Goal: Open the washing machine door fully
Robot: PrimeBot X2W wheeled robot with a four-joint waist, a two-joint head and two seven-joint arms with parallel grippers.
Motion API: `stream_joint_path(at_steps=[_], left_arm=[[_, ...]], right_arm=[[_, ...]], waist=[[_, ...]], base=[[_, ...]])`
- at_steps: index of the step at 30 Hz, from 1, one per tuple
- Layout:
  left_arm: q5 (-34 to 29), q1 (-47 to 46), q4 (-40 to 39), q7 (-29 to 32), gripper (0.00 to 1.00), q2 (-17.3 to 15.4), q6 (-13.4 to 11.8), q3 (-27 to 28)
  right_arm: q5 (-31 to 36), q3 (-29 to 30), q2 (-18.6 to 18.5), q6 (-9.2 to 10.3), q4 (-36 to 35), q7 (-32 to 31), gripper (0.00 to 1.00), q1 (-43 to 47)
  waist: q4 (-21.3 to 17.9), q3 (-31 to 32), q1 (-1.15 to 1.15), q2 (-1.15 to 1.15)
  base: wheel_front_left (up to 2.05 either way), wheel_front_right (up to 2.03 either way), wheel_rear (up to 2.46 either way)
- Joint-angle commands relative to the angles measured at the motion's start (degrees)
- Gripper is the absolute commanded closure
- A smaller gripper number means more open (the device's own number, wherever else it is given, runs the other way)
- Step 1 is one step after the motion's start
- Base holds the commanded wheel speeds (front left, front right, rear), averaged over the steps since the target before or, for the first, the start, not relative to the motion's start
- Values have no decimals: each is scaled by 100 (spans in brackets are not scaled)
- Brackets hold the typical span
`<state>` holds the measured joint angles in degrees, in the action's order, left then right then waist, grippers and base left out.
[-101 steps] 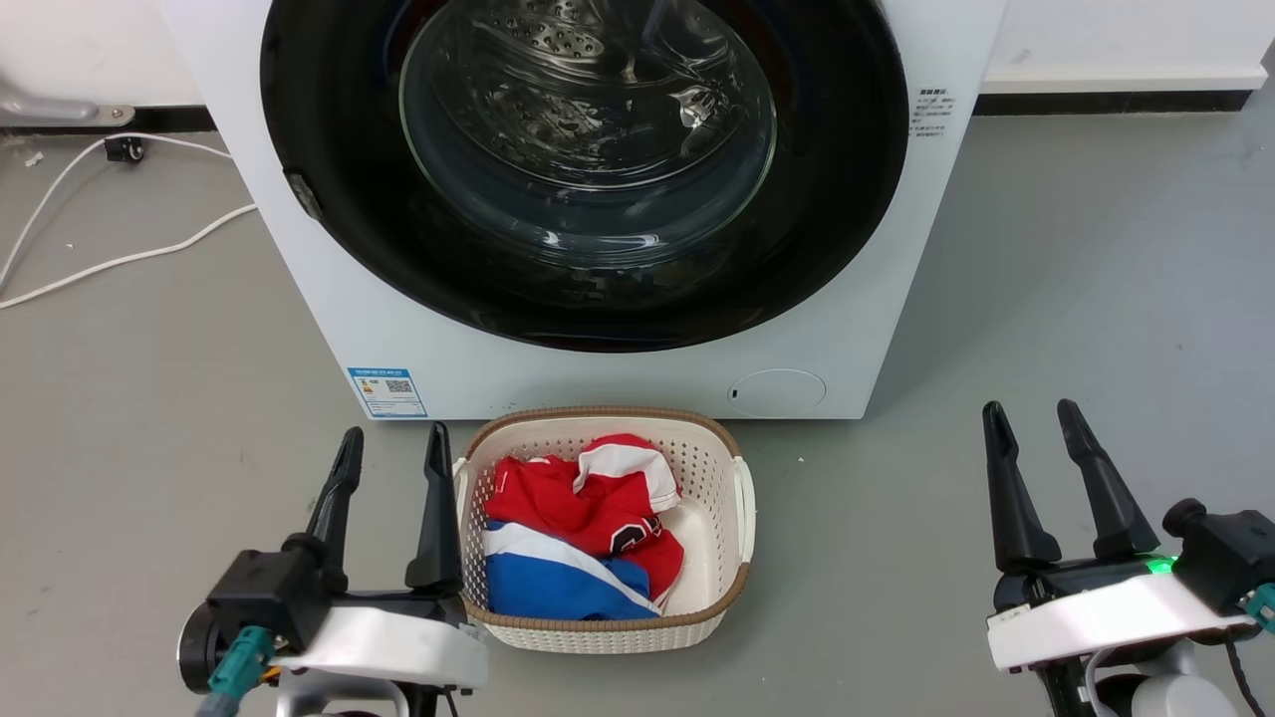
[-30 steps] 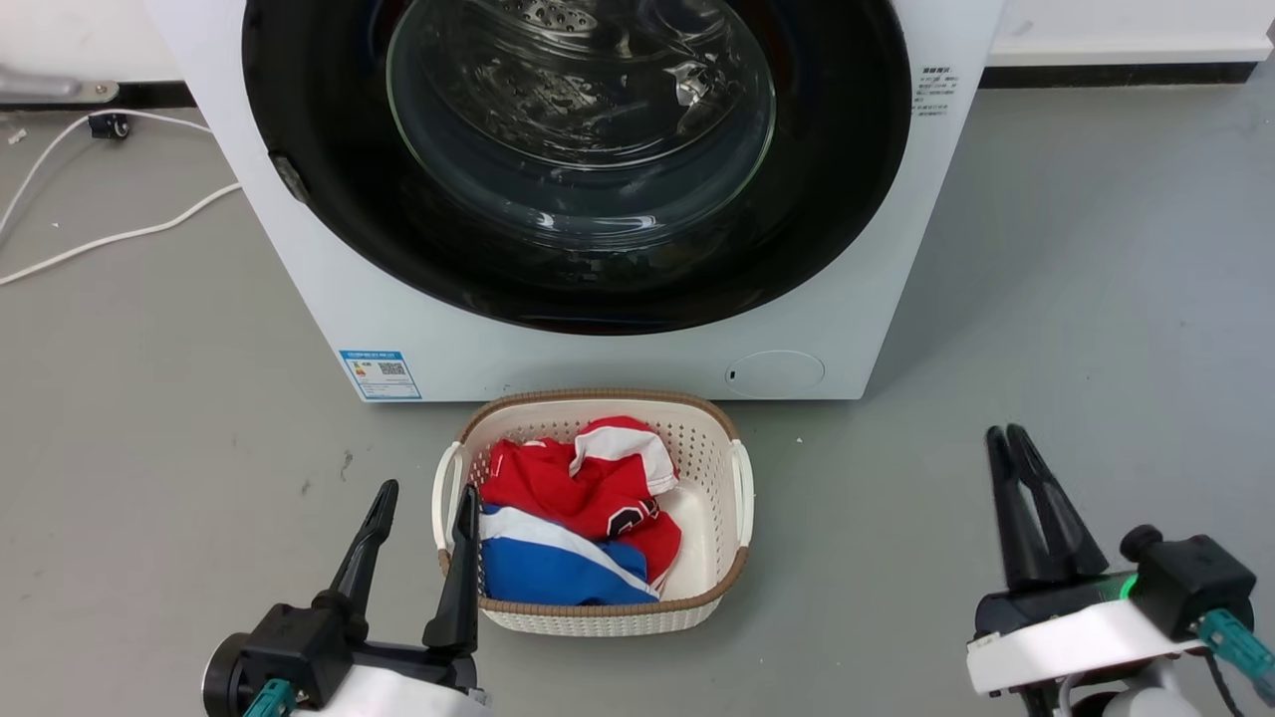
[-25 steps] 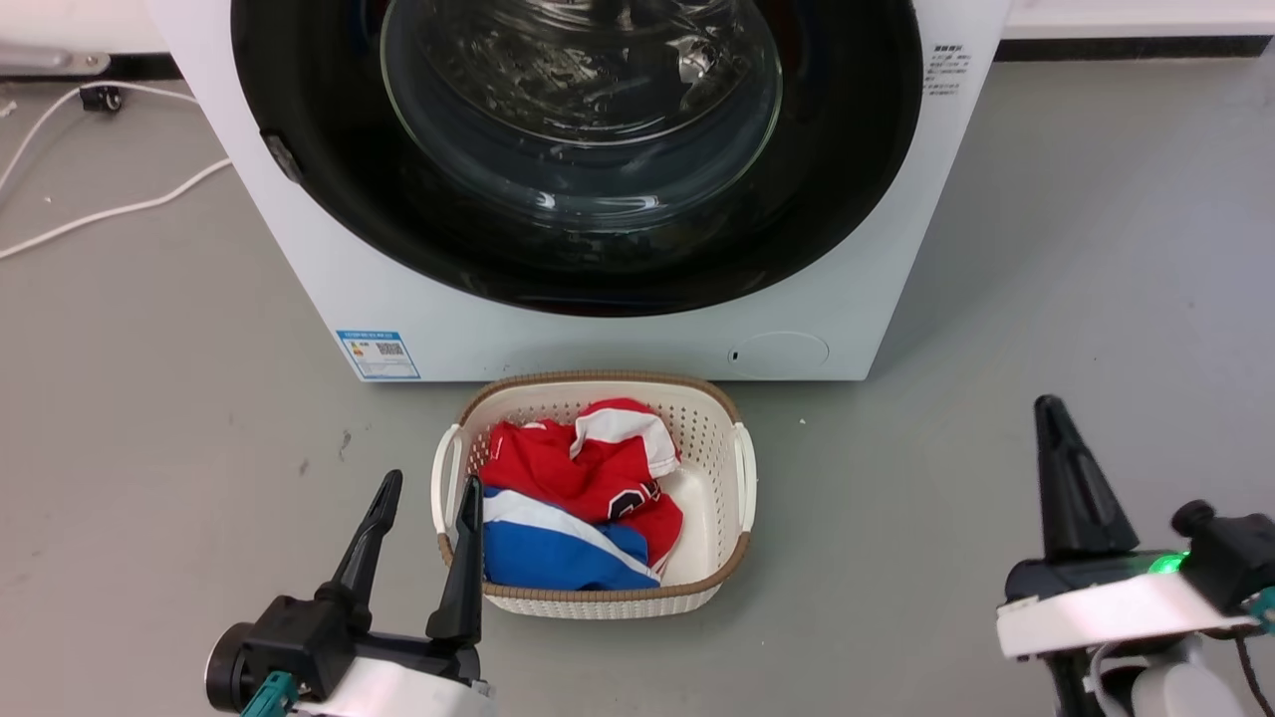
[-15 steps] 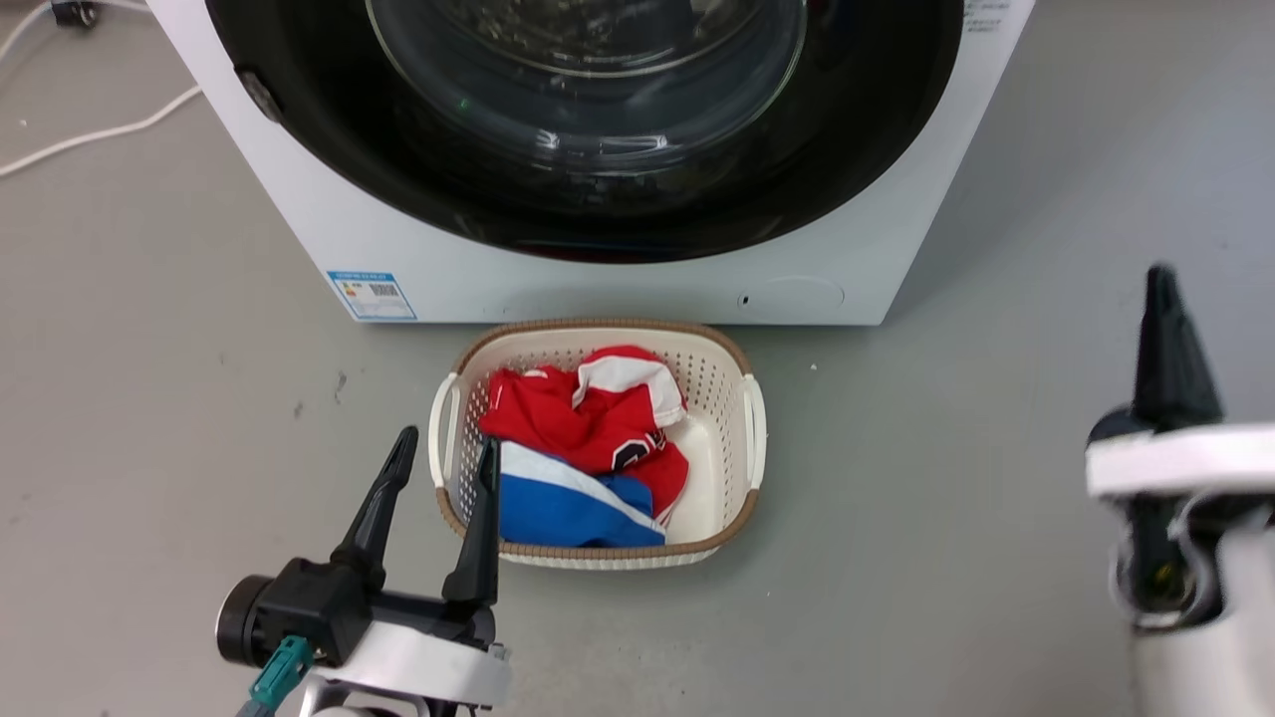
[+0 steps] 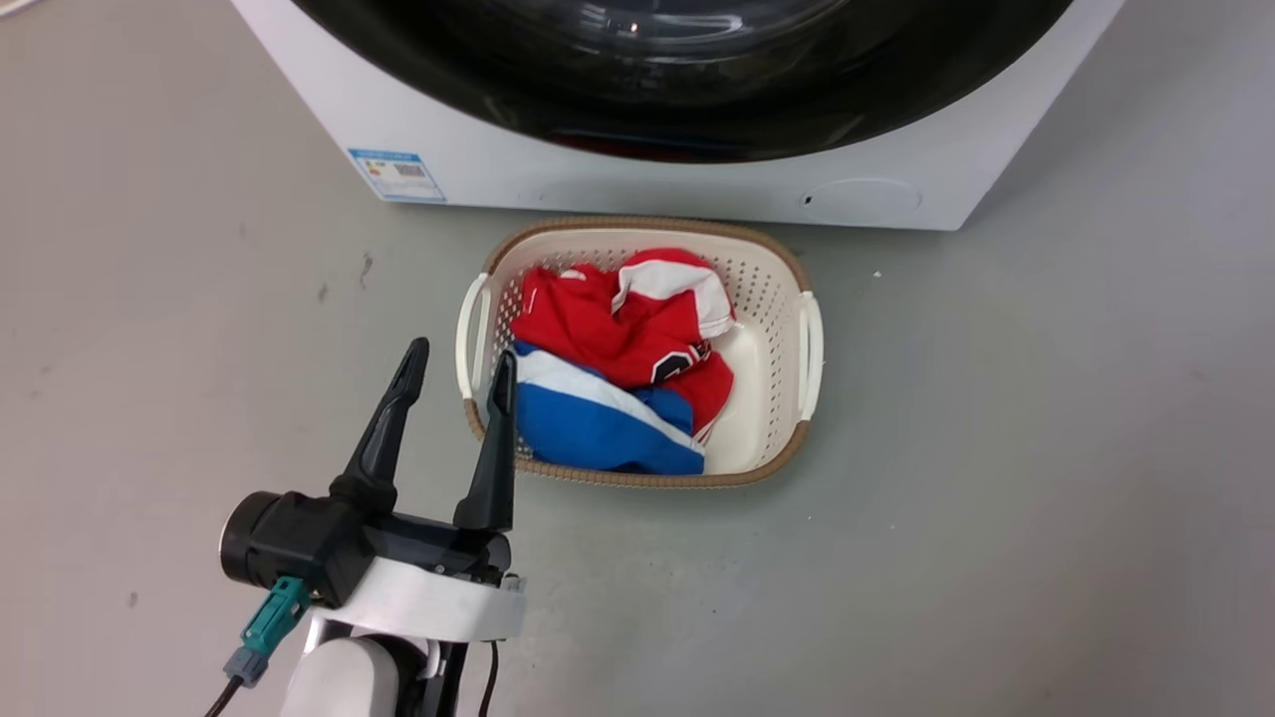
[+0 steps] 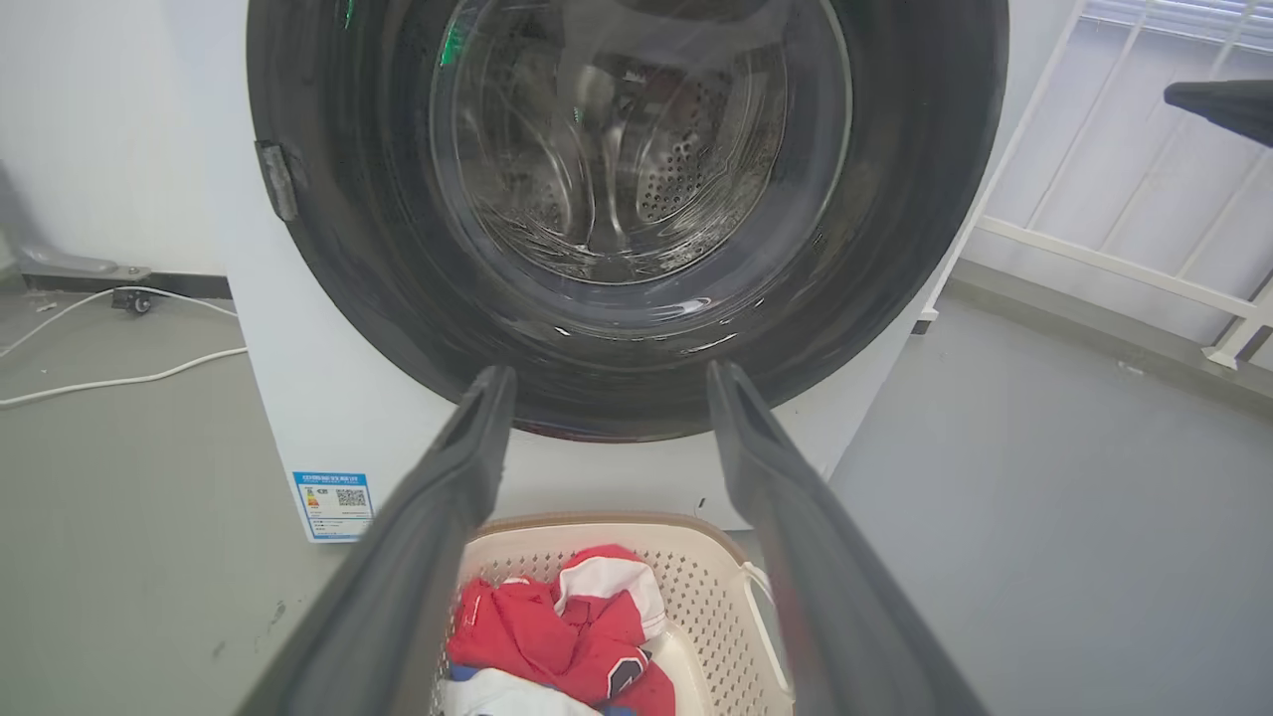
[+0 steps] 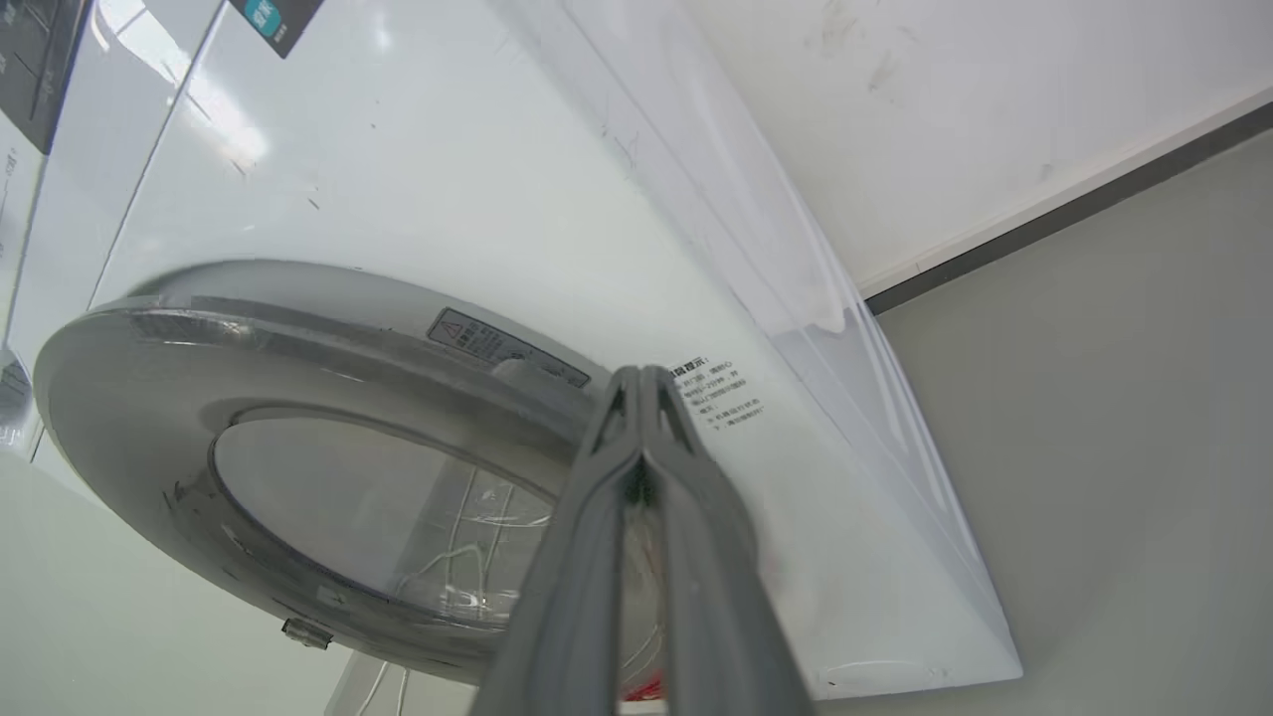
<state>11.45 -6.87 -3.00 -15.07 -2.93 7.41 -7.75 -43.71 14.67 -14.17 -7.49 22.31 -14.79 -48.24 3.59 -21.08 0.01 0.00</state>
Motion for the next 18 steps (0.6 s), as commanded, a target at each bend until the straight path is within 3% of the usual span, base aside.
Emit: stream_joint_path(at_steps=[1, 9, 18], left_arm=[[16, -98, -8, -16, 0, 6, 8, -37], [85, -296, 12, -16, 0, 8, 8, -209], [162, -369, 15, -16, 0, 7, 8, -280]], right_arm=[[-60, 55, -78, 0, 107, -220, 100, -285], [-198, 342, -179, 0, 875, -1716, 100, -2048], [137, 453, -93, 0, 1341, -2991, 100, -2902]], waist=[[148, -175, -1, 0], [511, -519, -1, 0], [778, -675, -1, 0]], base=[[0, 0, 0], [0, 0, 0], [0, 0, 0]])
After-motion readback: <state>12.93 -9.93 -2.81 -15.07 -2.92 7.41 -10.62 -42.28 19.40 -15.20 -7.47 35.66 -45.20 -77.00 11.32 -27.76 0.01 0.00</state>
